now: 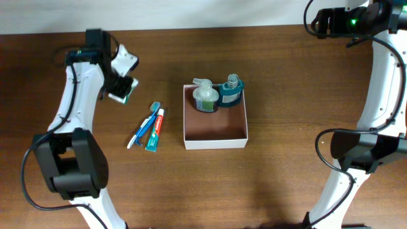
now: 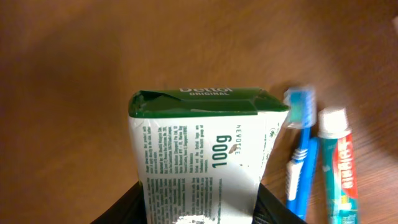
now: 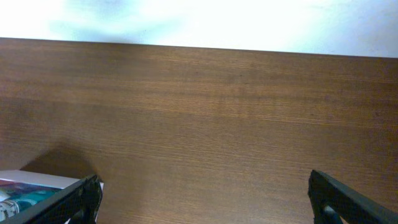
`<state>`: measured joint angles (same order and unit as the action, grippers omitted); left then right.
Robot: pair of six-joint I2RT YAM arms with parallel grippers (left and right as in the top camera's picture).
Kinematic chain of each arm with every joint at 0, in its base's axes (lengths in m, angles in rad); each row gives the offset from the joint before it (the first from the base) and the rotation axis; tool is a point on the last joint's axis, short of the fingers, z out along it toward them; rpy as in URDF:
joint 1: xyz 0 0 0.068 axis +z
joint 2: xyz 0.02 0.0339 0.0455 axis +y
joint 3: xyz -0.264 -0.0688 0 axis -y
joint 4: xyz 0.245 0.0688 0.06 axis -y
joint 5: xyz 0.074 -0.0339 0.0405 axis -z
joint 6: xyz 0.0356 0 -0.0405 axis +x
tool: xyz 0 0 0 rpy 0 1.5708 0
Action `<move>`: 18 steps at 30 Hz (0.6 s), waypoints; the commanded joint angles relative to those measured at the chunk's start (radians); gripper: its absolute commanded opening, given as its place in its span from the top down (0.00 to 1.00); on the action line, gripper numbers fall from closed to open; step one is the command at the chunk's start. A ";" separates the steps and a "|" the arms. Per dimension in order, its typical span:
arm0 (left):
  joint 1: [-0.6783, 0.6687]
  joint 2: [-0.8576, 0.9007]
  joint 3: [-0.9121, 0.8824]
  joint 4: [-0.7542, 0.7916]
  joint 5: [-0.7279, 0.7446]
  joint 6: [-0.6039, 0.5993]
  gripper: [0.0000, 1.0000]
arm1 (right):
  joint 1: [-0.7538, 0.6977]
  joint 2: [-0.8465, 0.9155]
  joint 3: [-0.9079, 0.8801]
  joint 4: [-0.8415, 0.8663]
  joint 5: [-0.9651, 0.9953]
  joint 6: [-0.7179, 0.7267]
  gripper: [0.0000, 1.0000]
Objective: Pack container
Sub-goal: 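Lift the soap box and carry it right over the pink box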
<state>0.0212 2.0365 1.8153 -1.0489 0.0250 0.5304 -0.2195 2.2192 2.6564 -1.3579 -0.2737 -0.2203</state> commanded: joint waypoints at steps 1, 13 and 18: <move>-0.048 -0.016 0.087 -0.032 0.006 -0.022 0.93 | -0.003 -0.002 0.005 0.003 0.001 0.001 0.01; -0.245 -0.116 0.113 -0.103 0.196 0.069 0.94 | -0.003 -0.002 0.005 0.003 0.001 0.001 0.01; -0.326 -0.188 0.113 -0.176 0.249 0.208 0.94 | -0.003 -0.003 0.005 0.003 0.001 0.001 0.01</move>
<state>-0.2592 1.9484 1.9079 -1.1995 0.1940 0.6121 -0.2195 2.2192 2.6564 -1.3575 -0.2737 -0.2195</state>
